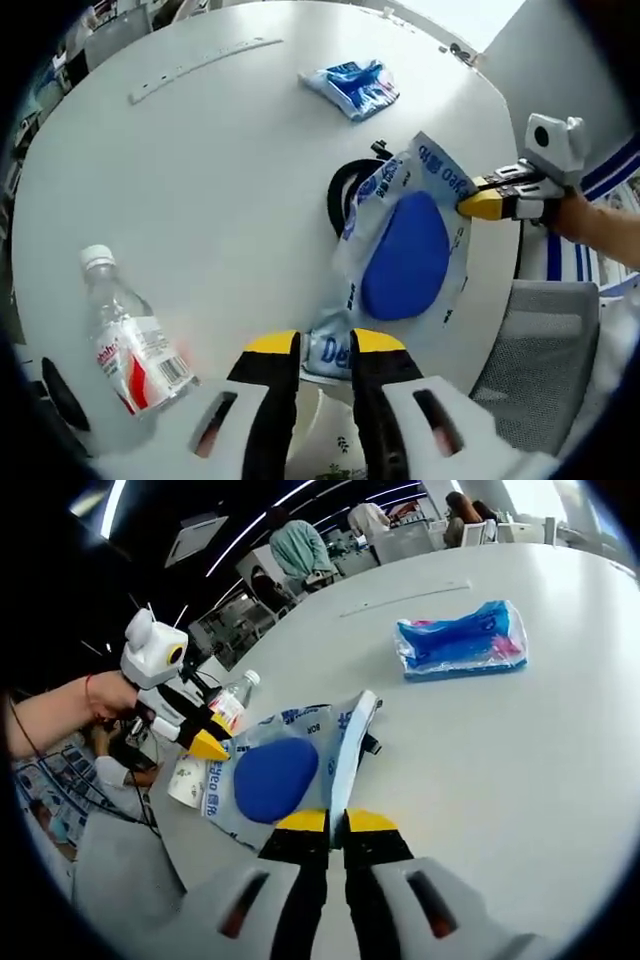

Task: Arrange the tabletop items into an orderly group along one side of the table until the central work area is clear of visible clutter.

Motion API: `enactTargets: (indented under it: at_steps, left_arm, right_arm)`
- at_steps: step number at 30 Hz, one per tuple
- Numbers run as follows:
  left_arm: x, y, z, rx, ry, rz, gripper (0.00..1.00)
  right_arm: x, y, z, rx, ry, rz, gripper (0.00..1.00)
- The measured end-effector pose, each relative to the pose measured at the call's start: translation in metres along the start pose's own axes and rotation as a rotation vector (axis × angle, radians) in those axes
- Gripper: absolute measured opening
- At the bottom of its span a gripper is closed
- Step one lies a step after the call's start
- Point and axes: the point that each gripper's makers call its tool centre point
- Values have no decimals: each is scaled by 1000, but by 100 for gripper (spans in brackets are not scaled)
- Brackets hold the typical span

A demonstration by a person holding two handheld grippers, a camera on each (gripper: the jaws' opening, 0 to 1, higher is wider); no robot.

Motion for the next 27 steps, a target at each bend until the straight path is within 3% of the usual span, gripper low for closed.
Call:
enactTargets:
  at_steps: [5,12,19,21,23,27]
  left_arm:
    - [1,1,-1,-21,-4,-11,12]
    - [2,7,-3,-17,-20,-34,0]
    - [1,8,-2,-1,-19,-18,0]
    - [0,3,-1,13,-9,32,9]
    - [-3,3,2,2,18,21,16]
    - [-6,1,6,0,43,41,15]
  right_arm:
    - [0,0,0,2,0,0,1]
    - [1,1,-1,5,1,2,1]
    - [1,0,-1,3,0,2,1]
    - [1,0,-1,2,0,2,1]
    - [1,-1,-1,4,-2,3,1]
    - [1,-1,-2,3,-6,7,1]
Point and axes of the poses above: the point that each gripper's makers call its tool centre point, and the gripper's own axes: x roughly backward along the fingers, y roughly to its left, z roughly out of its underside, and after that the axes turned 9 degrees about y, right-handed
